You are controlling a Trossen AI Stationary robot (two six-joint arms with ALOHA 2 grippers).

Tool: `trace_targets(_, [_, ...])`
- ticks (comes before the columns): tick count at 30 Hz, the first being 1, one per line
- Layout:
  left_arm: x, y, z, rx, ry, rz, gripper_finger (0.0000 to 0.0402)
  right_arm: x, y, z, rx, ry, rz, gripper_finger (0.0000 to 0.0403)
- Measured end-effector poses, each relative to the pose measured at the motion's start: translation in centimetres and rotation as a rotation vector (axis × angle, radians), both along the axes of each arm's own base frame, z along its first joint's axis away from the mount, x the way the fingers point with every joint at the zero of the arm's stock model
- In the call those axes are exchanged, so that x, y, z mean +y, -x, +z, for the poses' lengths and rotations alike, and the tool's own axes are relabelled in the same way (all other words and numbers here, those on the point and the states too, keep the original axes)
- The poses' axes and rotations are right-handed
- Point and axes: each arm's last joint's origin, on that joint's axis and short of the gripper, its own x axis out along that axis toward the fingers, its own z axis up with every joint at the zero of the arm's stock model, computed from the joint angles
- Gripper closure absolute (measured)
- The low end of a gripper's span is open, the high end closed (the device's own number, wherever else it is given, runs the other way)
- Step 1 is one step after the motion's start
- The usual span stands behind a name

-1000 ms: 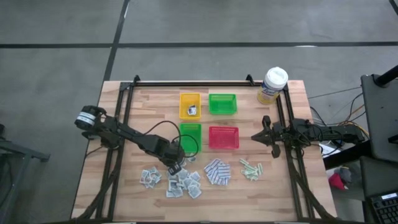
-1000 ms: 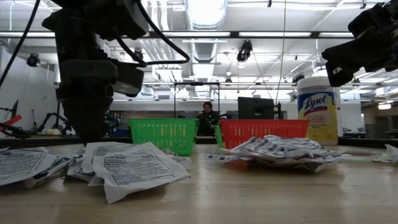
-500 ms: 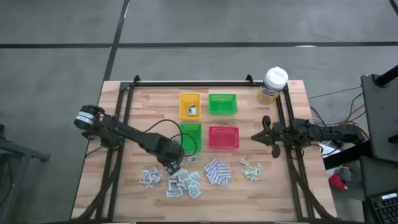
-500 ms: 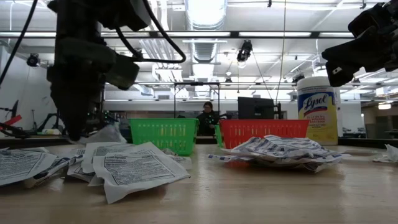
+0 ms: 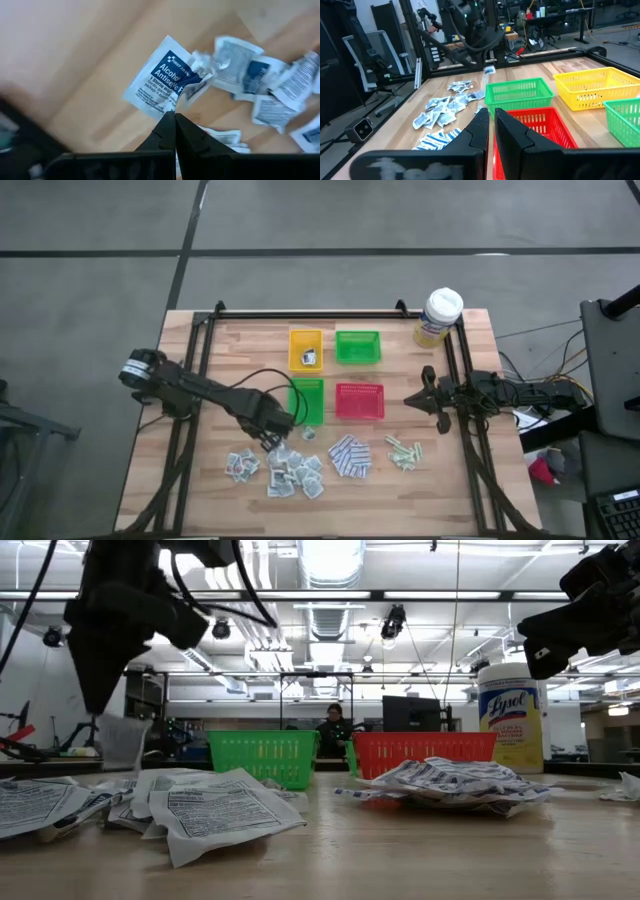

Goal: Pick & Place First Aid Supplies
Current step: Put the blue alcohol pad into the yellow bin

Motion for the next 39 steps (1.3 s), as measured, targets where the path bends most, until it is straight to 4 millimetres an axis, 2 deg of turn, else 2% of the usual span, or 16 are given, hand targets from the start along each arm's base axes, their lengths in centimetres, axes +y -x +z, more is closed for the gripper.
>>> trace_targets(4, [0.3, 0.0, 1.5, 0.009, -0.053, 0.008, 0.0401, 0.0, 0.0, 0.0, 0.000, 0.000, 0.001, 0.0374])
trace_targets(12, [0.4, -0.5, 2.2, -0.032, -0.083, -0.003, 0.0401, 0.0, 0.0, 0.0, 0.000, 0.000, 0.000, 0.0374])
trace_targets(18, [1.4, -0.9, 3.8, -0.121, -0.234, -0.034, 0.0401, 0.0, 0.0, 0.0, 0.000, 0.000, 0.000, 0.0374])
trace_targets(28, [6.2, -1.5, 8.8, -0.320, -0.574, -0.020, 0.0402, 0.0, 0.0, 0.0, 0.000, 0.000, 0.000, 0.0374])
trace_targets(34, [9.3, -3.5, 10.1, -0.489, -0.611, -0.073, 0.0402, 0.0, 0.0, 0.0, 0.000, 0.000, 0.000, 0.0374])
trace_targets(39, [12.3, -4.6, 10.5, -0.610, -0.512, -0.148, 0.0402, 0.0, 0.0, 0.0, 0.000, 0.000, 0.000, 0.0374])
